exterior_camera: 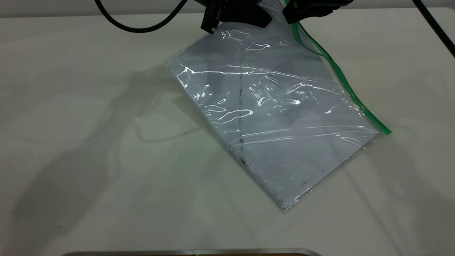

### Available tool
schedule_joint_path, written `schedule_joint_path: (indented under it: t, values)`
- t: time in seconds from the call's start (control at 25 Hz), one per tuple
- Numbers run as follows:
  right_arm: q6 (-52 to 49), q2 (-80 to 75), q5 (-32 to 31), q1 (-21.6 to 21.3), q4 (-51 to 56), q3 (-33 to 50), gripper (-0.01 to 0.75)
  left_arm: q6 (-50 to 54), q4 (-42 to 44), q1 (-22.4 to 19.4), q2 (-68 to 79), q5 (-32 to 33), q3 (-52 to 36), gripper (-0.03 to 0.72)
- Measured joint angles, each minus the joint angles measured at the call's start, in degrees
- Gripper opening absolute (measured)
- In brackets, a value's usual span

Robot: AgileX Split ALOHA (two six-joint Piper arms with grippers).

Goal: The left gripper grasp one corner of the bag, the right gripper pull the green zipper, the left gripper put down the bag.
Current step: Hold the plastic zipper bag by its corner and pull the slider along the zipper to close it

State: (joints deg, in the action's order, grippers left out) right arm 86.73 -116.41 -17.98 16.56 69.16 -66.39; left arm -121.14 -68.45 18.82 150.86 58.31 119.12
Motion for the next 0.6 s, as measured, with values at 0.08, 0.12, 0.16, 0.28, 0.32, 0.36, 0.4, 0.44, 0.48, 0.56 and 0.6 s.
schedule_joint_path:
  t: [0.08,0.12,0.16,0.28,0.32,0.36,0.4,0.44,0.48,0.56,0.6]
  values:
    - [0.0,0.0,0.3,0.0,0.0,0.0,0.043,0.31,-0.22,-0.19,0.0,0.13,0.0,0.052]
    - [0.0,0.0,0.39,0.0,0.06,0.0,0.045,0.53,-0.28,-0.23,0.0,0.25,0.0,0.052]
    - [0.0,0.0,0.44,0.04,0.06,0.0,0.046,0.6,-0.42,-0.36,0.0,0.45,0.0,0.052]
    - [0.0,-0.09,0.56,0.1,0.11,0.0,0.049,0.66,-0.53,-0.51,0.0,0.82,0.0,0.052]
    - [0.0,-0.09,0.56,0.1,0.11,0.0,0.049,0.66,-0.64,-0.57,0.0,0.89,0.0,0.052]
    - [0.0,-0.09,0.56,0.1,0.11,0.0,0.049,0.66,-0.66,-0.57,0.0,0.93,0.0,0.052]
    - [-0.05,-0.09,0.56,0.1,0.11,0.0,0.05,0.66,-0.66,-0.57,-0.05,0.93,0.0,0.052]
    - [-0.05,-0.09,0.6,0.1,0.11,0.0,0.051,0.66,-0.66,-0.57,-0.05,1.01,0.0,0.052]
    - [-0.05,-0.13,0.6,0.1,0.11,0.0,0.052,0.66,-0.66,-0.57,-0.05,1.01,0.0,0.052]
    - [-0.05,-0.27,0.62,0.1,0.11,0.0,0.053,0.66,-0.66,-0.59,-0.05,1.01,0.0,0.052]
    - [-0.05,-0.46,0.67,0.1,0.11,0.0,0.055,0.66,-0.77,-0.64,-0.05,1.01,0.0,0.052]
